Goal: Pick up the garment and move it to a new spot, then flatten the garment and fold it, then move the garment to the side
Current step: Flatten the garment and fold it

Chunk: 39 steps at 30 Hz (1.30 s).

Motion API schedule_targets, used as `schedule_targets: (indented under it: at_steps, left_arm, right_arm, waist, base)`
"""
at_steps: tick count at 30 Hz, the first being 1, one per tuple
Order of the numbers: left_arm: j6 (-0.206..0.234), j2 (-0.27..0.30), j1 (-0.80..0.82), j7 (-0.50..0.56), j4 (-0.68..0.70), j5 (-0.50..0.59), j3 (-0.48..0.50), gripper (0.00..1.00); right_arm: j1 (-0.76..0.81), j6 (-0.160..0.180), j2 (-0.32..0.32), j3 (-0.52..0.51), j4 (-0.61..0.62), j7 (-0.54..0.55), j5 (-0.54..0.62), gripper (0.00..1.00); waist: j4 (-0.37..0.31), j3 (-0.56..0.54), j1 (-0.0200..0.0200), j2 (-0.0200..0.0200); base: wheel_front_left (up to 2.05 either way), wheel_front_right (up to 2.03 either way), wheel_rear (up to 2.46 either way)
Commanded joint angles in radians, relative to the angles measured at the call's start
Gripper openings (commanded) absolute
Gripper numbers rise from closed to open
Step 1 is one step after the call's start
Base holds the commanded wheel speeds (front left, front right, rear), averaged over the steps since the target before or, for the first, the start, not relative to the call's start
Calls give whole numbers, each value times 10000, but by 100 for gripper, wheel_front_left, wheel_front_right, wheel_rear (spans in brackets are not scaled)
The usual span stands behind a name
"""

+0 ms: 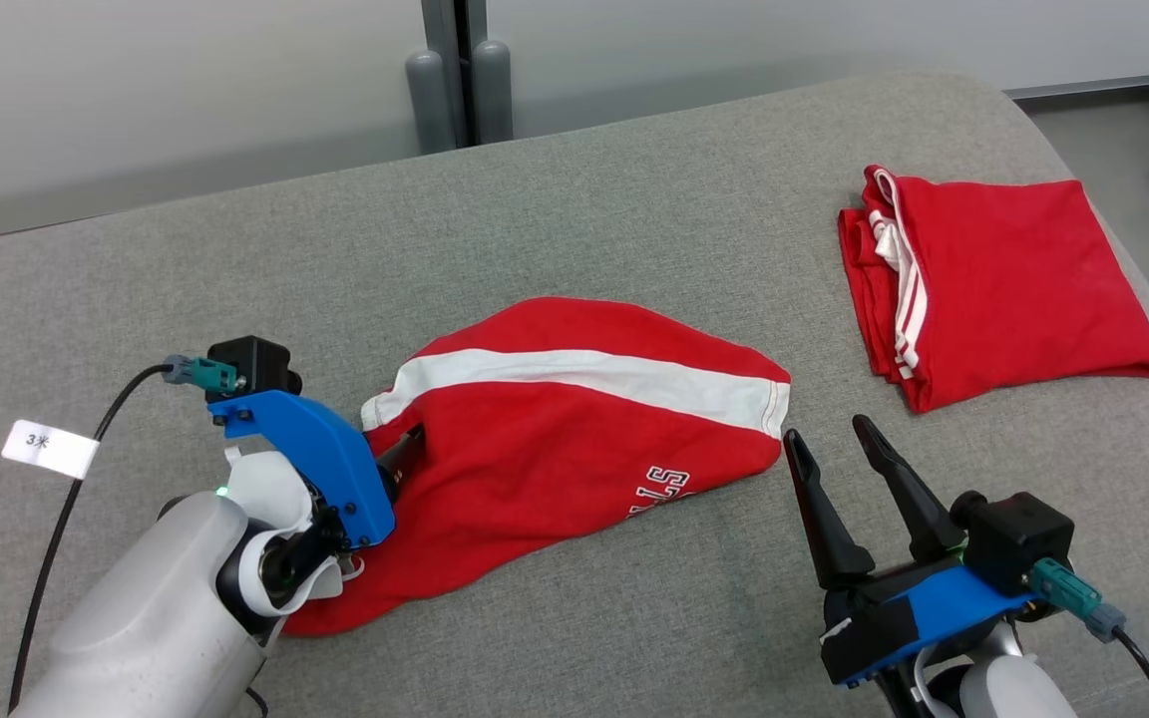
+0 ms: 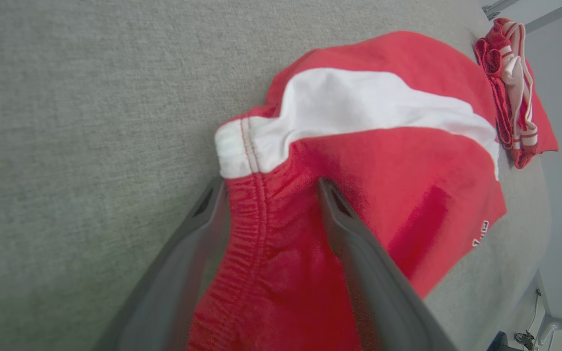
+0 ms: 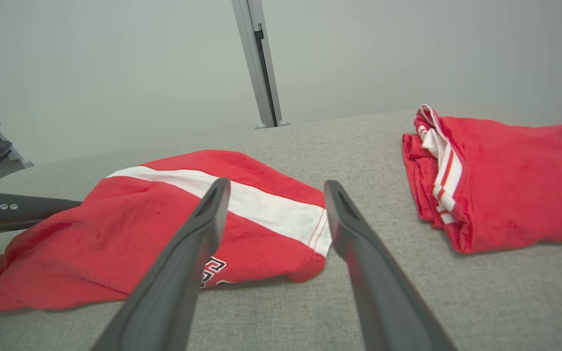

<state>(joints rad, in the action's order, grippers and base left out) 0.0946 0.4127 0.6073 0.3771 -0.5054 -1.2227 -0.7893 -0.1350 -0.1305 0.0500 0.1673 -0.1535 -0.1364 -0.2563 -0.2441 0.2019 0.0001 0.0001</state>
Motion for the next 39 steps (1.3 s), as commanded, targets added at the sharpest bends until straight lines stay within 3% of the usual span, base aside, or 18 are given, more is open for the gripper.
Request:
schedule_targets:
  at_steps: [1, 10, 11, 12, 13, 14, 17, 25, 31, 35, 39]
  left_arm:
    - [-98, -56, 174, -123, -82, -105, 124, 100]
    - [-412, -202, 208, -164, -527, -321, 270, 100]
    - [-465, -202, 237, -237, -532, -284, 264, 83]
    - [-514, -191, 278, -328, -536, -209, 247, 39]
    - [-561, -188, 329, -438, -536, -130, 236, 11]
    - [-606, -189, 383, -561, -538, -52, 227, 0]
    - [-701, -184, 529, -941, -500, 170, 242, 0]
    - [-1262, -559, 1639, -3352, 84, 1255, 561, 0]
    - [-1542, -1083, 2171, -3893, 974, 1430, 535, 0]
    - [-1221, -891, 1440, -3504, 1508, 1370, 249, 0]
    - [-409, -30, 325, -3046, 2065, 1827, -289, 0]
  right_arm:
    - [-119, -5, 8, 9, -18, -42, 12, 100]
    - [-143, -5, 8, 28, -18, -32, 71, 100]
    - [-144, -5, 8, 18, -18, -41, 72, 100]
    - [-149, -5, 8, 4, -18, -47, 69, 100]
    - [-157, -5, 8, -6, -18, -58, 66, 100]
    - [-164, -5, 8, -18, -19, -60, 64, 100]
    - [-167, -5, 8, -40, -16, -66, 63, 100]
    - [-67, -5, 9, -98, -55, -56, 44, 100]
    - [37, -5, 9, -110, -93, -42, -23, 100]
    - [149, -5, 8, -156, -87, -59, -77, 100]
    - [266, -5, 9, -168, -39, -9, -57, 100]
  waist:
    - [-20, 2, -1, -1]
    - [-168, 77, -1, -1]
    - [-174, 85, -1, -1]
    - [-176, 93, -1, -1]
    - [-175, 97, -1, -1]
    - [-171, 96, -1, -1]
    - [-147, 78, -1, -1]
    - [36, -113, -1, -1]
    - [290, -305, -1, -1]
    - [503, -434, -1, -1]
    - [793, -522, -1, -1]
  base:
    - [0, 0, 0]
    - [0, 0, 0]
    - [0, 0, 0]
    - [0, 0, 0]
    - [0, 0, 0]
    - [0, 0, 0]
    - [0, 0, 0]
    - [0, 0, 0]
    - [0, 0, 0]
    - [0, 0, 0]
    - [0, 0, 0]
